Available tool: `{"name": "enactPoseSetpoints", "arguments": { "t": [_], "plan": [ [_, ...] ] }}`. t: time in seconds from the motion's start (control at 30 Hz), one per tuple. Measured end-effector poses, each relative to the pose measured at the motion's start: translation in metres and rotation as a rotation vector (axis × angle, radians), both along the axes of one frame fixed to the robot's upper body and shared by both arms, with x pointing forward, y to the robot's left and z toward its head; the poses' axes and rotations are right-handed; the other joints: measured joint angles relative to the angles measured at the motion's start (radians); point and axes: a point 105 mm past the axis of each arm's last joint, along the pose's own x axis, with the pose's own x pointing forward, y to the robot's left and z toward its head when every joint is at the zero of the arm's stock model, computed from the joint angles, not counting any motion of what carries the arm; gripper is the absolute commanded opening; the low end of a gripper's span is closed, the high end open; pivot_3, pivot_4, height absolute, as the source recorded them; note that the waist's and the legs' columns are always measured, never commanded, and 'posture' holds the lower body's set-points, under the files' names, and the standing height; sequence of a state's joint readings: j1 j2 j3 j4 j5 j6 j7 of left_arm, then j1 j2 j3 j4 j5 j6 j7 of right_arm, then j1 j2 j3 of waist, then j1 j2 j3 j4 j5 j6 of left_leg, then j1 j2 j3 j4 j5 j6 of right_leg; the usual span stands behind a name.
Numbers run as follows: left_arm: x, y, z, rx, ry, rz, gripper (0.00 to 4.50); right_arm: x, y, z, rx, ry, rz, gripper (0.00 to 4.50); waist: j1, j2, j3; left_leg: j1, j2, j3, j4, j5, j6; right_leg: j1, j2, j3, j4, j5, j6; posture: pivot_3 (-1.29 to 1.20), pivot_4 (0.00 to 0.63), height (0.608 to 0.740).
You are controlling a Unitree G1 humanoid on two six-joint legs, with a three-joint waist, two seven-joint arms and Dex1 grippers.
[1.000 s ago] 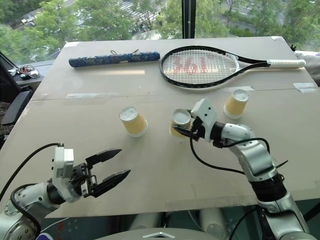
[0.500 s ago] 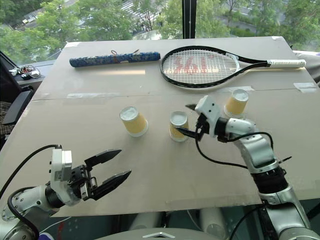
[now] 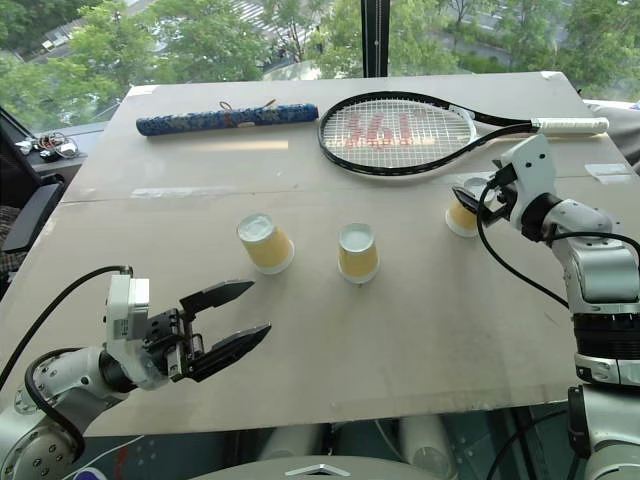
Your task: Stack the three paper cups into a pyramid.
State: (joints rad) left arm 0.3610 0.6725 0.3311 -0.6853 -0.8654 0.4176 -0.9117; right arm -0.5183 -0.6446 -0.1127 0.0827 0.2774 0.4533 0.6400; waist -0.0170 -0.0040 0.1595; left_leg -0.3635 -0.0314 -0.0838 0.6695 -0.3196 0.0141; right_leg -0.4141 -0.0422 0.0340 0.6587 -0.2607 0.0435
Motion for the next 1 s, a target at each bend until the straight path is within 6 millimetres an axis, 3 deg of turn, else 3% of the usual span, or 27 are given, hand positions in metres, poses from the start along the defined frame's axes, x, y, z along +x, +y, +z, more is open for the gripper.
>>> {"name": "enactPoseSetpoints", "arguments": {
  "t": [0.33,0.43,0.53,0.63,0.77,0.87,1.0],
  "plan": [
    [-0.001,-0.003,0.001,-0.002,0.01,-0.013,4.5,0.011,-0.004,-0.021,0.074,0.066,-0.068,4.46,0.003,0.0,0.0,0.0,0.0,0.0,0.0,0.0,0.0,0.0,0.0,0.0,0.0,0.0,0.0,0.0,0.15,0.74],
    [-0.001,-0.003,0.001,-0.003,0.014,-0.007,4.5,0.012,-0.01,-0.024,0.086,0.078,-0.092,3.57,0.003,0.0,0.0,0.0,0.0,0.0,0.0,0.0,0.0,0.0,0.0,0.0,0.001,0.0,0.0,0.0,0.15,0.74],
    [0.0,-0.003,0.001,-0.007,0.017,-0.007,4.5,0.012,-0.011,-0.025,0.088,0.078,-0.089,2.23,0.002,0.0,0.0,0.0,0.0,0.0,0.0,0.0,0.0,0.0,0.0,0.0,0.001,0.0,0.0,0.0,0.15,0.74],
    [0.0,-0.003,0.001,-0.005,0.017,-0.006,4.5,0.008,-0.008,-0.025,0.11,0.08,-0.054,2.09,0.002,0.0,0.0,0.0,0.0,0.0,0.0,0.0,0.0,0.0,0.0,0.0,0.001,0.0,0.0,0.0,0.15,0.74],
    [0.0,-0.002,0.001,-0.003,0.017,0.0,4.5,-0.009,0.012,-0.014,0.141,0.065,0.111,2.09,0.003,0.0,0.0,0.0,0.0,0.0,0.0,0.0,0.0,0.0,0.0,0.0,0.001,0.0,0.0,0.0,0.15,0.74],
    [0.001,0.003,0.002,0.0,0.017,0.019,4.5,-0.034,0.038,-0.002,0.118,0.051,0.3,2.09,0.002,0.0,0.0,0.0,0.001,0.0,0.0,0.0,0.0,0.0,0.0,0.0,0.001,0.0,0.0,0.0,0.15,0.74],
    [-0.002,0.006,-0.002,0.003,0.036,0.033,4.5,-0.058,0.075,-0.012,0.072,0.09,0.475,2.09,0.003,0.0,0.0,0.0,0.001,0.0,0.001,0.0,0.0,0.0,0.0,0.0,0.001,0.0,0.0,0.0,0.15,0.74]
  ]
}}
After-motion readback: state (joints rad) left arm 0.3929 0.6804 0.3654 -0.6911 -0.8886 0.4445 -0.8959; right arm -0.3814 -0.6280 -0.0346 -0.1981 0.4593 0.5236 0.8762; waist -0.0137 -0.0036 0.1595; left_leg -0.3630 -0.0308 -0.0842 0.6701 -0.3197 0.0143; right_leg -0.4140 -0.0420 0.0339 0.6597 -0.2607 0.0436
